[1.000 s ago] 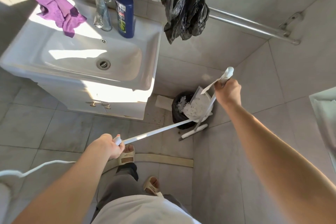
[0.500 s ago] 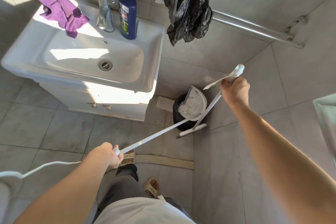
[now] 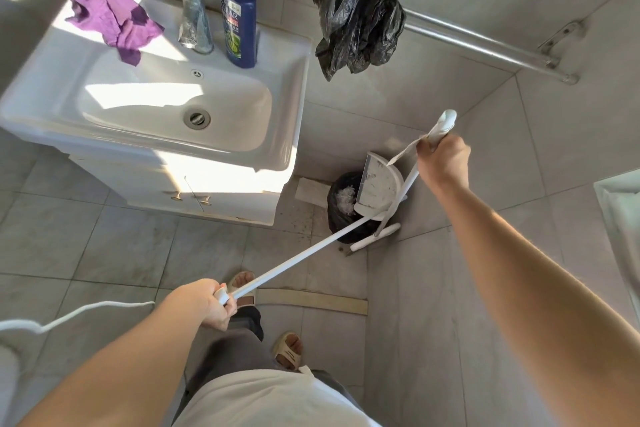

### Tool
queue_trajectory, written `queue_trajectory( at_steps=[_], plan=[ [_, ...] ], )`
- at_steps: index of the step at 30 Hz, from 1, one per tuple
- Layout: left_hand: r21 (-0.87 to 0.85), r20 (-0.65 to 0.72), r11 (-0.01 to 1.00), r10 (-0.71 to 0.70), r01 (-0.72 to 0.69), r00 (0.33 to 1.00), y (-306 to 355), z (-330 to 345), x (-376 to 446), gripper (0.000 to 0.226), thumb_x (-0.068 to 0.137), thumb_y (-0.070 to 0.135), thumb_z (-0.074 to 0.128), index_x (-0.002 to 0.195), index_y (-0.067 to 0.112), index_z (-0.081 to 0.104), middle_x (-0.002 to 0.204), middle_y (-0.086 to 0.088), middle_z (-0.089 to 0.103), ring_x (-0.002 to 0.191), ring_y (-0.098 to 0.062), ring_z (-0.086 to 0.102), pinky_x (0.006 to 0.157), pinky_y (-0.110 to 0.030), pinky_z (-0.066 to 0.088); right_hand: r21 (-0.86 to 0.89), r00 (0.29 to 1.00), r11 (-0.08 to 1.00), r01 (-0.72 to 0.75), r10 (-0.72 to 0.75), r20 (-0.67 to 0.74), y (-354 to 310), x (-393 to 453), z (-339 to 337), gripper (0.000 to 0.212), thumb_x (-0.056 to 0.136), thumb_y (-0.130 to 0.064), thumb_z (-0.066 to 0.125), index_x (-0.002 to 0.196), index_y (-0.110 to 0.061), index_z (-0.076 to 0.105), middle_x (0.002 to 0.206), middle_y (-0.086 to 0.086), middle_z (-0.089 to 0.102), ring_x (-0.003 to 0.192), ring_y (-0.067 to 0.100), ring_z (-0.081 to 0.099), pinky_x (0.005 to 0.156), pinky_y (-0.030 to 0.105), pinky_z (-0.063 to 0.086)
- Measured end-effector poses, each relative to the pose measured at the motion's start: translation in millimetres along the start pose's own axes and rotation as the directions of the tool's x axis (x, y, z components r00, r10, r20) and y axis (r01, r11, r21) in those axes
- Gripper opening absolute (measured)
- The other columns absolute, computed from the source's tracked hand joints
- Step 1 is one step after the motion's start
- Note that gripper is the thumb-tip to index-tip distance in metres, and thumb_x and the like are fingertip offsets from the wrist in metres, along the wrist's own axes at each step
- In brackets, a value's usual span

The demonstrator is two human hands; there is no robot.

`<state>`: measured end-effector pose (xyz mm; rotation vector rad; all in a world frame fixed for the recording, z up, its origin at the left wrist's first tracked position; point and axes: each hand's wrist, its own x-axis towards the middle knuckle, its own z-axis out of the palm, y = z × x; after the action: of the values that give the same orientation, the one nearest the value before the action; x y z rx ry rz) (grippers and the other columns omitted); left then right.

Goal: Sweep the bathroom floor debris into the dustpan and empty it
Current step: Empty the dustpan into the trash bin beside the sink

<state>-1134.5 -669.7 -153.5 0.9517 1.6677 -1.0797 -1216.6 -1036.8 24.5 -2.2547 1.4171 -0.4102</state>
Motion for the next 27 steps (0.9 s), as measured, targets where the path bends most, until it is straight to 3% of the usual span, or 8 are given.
queue_trajectory(
  at_steps=[4,9,13,16,21,24,26,27],
  plan=[
    [0.100,-0.005,0.995,0.026,-0.025,1.000,4,-1,1,0.021,0.096,0.017,0.055,0.106,-0.002,0.054,0.108,-0.012,0.047,0.086,-0.019,0.044,0.072,-0.016,0.054,0.011,1.000,1.000,0.012,-0.012,0.017,-4,-1,5,0.023,0.092,-0.017,0.050,0.074,-0.004,0.055,0.071,0.008,0.056,0.055,0.019,0.049,0.045,0.019,0.032],
    [0.176,-0.011,0.984,0.028,-0.025,1.000,13,-6,8,0.034,0.091,0.017,0.061,0.124,0.008,0.057,0.106,-0.011,0.050,0.073,-0.023,0.045,0.042,-0.026,0.042,0.040,1.000,0.999,0.010,-0.009,-0.026,-5,-4,9,0.028,0.089,-0.018,0.050,0.067,-0.001,0.053,0.062,0.006,0.052,0.051,0.020,0.046,0.049,0.022,0.036],
    [0.190,-0.042,0.982,0.029,-0.021,0.999,12,-9,14,0.036,0.091,0.018,0.063,0.124,0.006,0.056,0.105,-0.012,0.050,0.071,-0.021,0.044,0.043,-0.025,0.043,0.022,0.999,0.999,-0.041,0.042,-0.029,9,-9,12,0.035,0.091,-0.018,0.051,0.060,-0.011,0.038,0.061,0.002,0.048,0.050,0.014,0.042,0.052,0.022,0.033],
    [0.199,-0.038,0.980,0.032,-0.024,0.999,10,-11,17,0.042,0.091,0.019,0.064,0.127,0.002,0.052,0.108,-0.014,0.047,0.079,-0.021,0.044,0.045,-0.026,0.045,-0.016,1.000,1.000,-0.027,0.027,-0.013,10,-10,13,0.030,0.092,-0.020,0.052,0.065,-0.008,0.046,0.068,0.007,0.053,0.054,0.020,0.044,0.058,0.023,0.035],
    [0.203,-0.044,0.979,0.017,-0.008,0.999,12,-15,18,0.042,0.090,0.016,0.065,0.127,0.004,0.052,0.109,-0.014,0.048,0.076,-0.023,0.046,0.044,-0.027,0.043,0.006,0.999,1.000,0.023,-0.024,0.025,-1,-11,13,0.028,0.090,-0.018,0.052,0.068,0.001,0.054,0.062,0.005,0.051,0.047,0.012,0.043,0.039,0.016,0.032],
    [0.233,-0.044,0.973,0.010,0.001,0.999,9,-16,22,0.043,0.091,0.019,0.064,0.128,0.003,0.050,0.110,-0.013,0.048,0.074,-0.021,0.045,0.046,-0.026,0.046,0.058,1.000,0.998,0.026,-0.027,0.005,1,-12,13,0.030,0.085,-0.017,0.051,0.075,0.010,0.059,0.068,0.018,0.061,0.055,0.023,0.053,0.047,0.026,0.047],
    [0.262,-0.040,0.965,-0.010,0.020,0.999,9,-18,24,0.043,0.091,0.019,0.061,0.129,0.001,0.050,0.108,-0.013,0.049,0.079,-0.017,0.046,0.043,-0.026,0.043,0.059,1.000,0.998,0.001,-0.001,0.007,5,-12,10,0.030,0.085,-0.017,0.052,0.071,0.008,0.055,0.066,0.016,0.058,0.057,0.026,0.052,0.051,0.033,0.045],
    [0.276,-0.038,0.961,-0.022,0.031,0.999,9,-19,25,0.042,0.091,0.017,0.060,0.129,0.001,0.050,0.106,-0.013,0.050,0.081,-0.016,0.046,0.041,-0.026,0.041,0.052,1.000,0.999,-0.003,0.002,0.013,6,-12,9,0.028,0.085,-0.017,0.052,0.066,0.003,0.051,0.064,0.012,0.055,0.056,0.025,0.051,0.051,0.030,0.042]
  ],
)
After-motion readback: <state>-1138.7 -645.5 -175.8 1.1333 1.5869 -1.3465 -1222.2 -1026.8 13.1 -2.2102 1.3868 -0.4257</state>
